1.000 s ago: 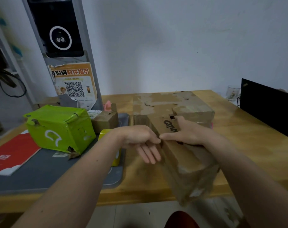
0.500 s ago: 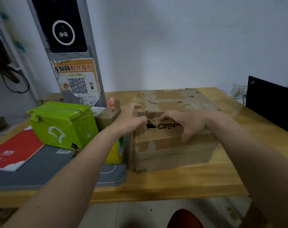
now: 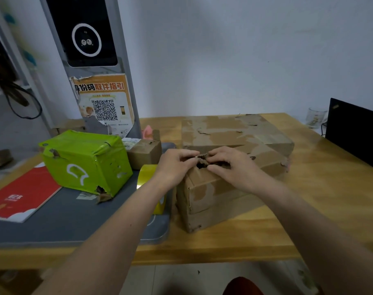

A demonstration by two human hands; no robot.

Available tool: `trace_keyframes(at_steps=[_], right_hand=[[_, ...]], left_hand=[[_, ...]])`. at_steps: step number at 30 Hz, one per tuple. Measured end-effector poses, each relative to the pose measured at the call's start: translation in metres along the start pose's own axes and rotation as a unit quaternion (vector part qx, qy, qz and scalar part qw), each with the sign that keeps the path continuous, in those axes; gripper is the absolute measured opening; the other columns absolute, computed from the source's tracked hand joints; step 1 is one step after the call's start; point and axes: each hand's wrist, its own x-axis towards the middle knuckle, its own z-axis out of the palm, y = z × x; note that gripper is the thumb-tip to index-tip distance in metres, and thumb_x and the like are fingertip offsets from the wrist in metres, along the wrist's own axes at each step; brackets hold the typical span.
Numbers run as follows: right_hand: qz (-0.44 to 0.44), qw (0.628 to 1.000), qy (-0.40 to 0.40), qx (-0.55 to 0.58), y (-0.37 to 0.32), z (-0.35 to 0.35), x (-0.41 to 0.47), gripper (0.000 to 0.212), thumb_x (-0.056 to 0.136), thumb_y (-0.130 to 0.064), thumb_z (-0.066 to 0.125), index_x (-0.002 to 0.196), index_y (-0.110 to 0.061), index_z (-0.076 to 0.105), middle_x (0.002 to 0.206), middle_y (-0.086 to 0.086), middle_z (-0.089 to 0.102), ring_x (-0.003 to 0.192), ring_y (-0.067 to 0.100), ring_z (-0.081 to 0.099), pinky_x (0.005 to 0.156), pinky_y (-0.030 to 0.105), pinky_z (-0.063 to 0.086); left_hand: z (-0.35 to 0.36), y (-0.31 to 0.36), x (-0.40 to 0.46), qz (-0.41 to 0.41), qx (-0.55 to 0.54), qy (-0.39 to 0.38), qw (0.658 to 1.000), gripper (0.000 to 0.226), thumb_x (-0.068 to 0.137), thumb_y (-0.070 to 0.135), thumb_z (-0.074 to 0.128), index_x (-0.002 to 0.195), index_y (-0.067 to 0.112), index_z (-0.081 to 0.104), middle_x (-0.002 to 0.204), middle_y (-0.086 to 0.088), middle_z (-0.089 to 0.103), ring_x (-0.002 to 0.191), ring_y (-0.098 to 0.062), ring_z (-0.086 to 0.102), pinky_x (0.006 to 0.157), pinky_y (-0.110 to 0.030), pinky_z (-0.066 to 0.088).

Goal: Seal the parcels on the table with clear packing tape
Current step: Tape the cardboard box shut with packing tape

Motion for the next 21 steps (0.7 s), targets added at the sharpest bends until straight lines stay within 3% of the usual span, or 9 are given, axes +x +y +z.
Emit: trace_keyframes(at_steps=[2,6,10,14,17,19,21], right_hand=[[-0.006,1.0,0.022,-0.014,0.002,0.007,0.0,0.027,0.095,-0.031,0.06,0.12,-0.025,0.07,0.13,-0.006,0.058,0.121,0.013,0.05,0.104,0.032,0.04],[-0.007,0.998,0.066,0.002,0.001,0.012,-0.002,0.022,0.094,-0.029,0.061,0.111,-0.024,0.074,0.117,-0.007,0.059,0.109,0.01,0.052,0.094,0.027,0.042],[0.006,0.995,0.094,0.018,-0.001,0.016,-0.001,0.019,0.092,-0.029,0.064,0.104,-0.021,0.076,0.11,-0.008,0.058,0.103,0.009,0.053,0.088,0.025,0.042],[0.02,0.995,0.102,0.003,-0.004,0.018,0.001,0.018,0.092,-0.03,0.064,0.099,-0.02,0.076,0.109,-0.009,0.058,0.097,0.006,0.05,0.081,0.022,0.038],[0.02,0.994,0.11,0.006,-0.004,0.019,0.0,0.016,0.092,-0.029,0.065,0.095,-0.017,0.076,0.107,-0.008,0.06,0.096,0.009,0.054,0.081,0.026,0.043],[0.018,0.993,0.114,0.008,-0.004,0.021,0.001,0.014,0.091,-0.027,0.065,0.092,-0.017,0.075,0.105,-0.007,0.06,0.095,0.01,0.055,0.084,0.03,0.048],[0.016,0.994,0.111,-0.004,-0.005,0.022,0.001,0.013,0.092,-0.026,0.065,0.091,-0.016,0.073,0.108,-0.007,0.06,0.098,0.01,0.055,0.087,0.032,0.048]], left_hand=[[0.003,0.0,0.001,0.022,0.008,0.043,0.999,0.019,0.09,0.014,0.071,0.108,0.016,0.077,0.105,0.002,0.075,0.101,-0.007,0.065,0.091,-0.021,0.051],[0.006,-0.003,-0.001,0.11,0.068,0.099,0.987,0.012,0.087,0.014,0.075,0.096,0.018,0.08,0.087,0.011,0.07,0.086,-0.003,0.062,0.082,-0.02,0.051],[-0.003,-0.003,-0.001,0.162,0.134,0.043,0.977,0.008,0.09,0.018,0.071,0.093,0.021,0.078,0.085,0.017,0.066,0.083,0.001,0.059,0.078,-0.018,0.045],[-0.011,0.002,-0.004,0.137,0.168,-0.036,0.976,0.012,0.093,0.014,0.066,0.092,0.021,0.075,0.11,0.009,0.071,0.106,-0.005,0.062,0.095,-0.028,0.05],[-0.015,0.008,-0.01,0.137,0.191,-0.044,0.971,0.022,0.1,0.02,0.056,0.115,0.023,0.072,0.121,0.008,0.069,0.116,-0.009,0.06,0.1,-0.028,0.046],[-0.018,0.012,-0.016,0.124,0.222,-0.098,0.962,0.039,0.101,0.039,0.051,0.137,0.026,0.058,0.141,0.01,0.056,0.132,-0.009,0.047,0.109,-0.029,0.037],[-0.018,0.013,-0.024,0.095,0.262,-0.171,0.945,0.07,0.093,0.06,0.051,0.152,0.026,0.036,0.16,0.012,0.029,0.148,-0.006,0.022,0.121,-0.033,0.021]])
